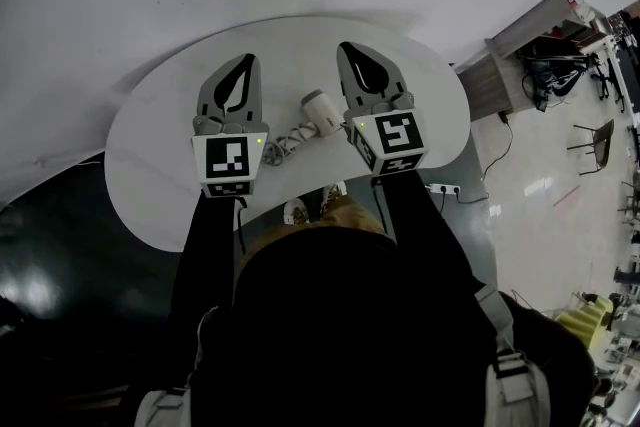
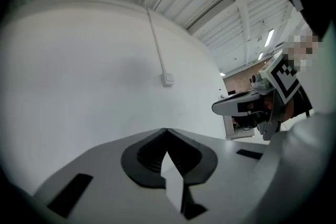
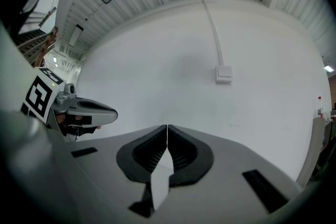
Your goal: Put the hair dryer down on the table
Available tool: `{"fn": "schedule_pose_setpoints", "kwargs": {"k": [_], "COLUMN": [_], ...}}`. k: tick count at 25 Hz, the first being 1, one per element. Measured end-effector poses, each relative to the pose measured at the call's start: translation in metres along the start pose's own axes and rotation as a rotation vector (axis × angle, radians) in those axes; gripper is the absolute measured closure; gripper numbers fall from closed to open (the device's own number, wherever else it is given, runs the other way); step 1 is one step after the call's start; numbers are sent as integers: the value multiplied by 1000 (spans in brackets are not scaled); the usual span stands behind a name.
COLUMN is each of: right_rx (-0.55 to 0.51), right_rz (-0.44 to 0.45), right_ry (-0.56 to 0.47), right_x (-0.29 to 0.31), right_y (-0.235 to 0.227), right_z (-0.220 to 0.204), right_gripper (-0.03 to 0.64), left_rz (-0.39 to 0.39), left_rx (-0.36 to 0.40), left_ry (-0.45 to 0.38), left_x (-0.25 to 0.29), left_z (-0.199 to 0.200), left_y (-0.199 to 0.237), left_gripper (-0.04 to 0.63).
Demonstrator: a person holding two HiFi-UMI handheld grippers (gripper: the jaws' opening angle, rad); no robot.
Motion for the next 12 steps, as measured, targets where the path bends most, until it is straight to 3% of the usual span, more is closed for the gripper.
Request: {"fn": "schedule_pose_setpoints", "kwargs": {"k": [6, 12], "right_rx": [-24, -1], "right_rz": [18, 7], "right_ry": [1, -9], "right_x": [-5, -9], "right_y": [3, 1], "right_z": [-2, -5], "right_gripper": [589, 589], "left_rz": [-7, 9], "left_rx": [12, -23], "left_ry": [24, 9], "left_x": [1, -2], "left_z": [4, 3], "left_y": [2, 5], "left_gripper": [580, 580]}}
Point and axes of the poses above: the fingertips, and each gripper's own axes: x forward along the fingers, y to its left, z out of its top, the point moved 8 cm from there along -x, backward along the fingers, and after that the axes turned 4 degrees about -z, right-handed, at the moved point
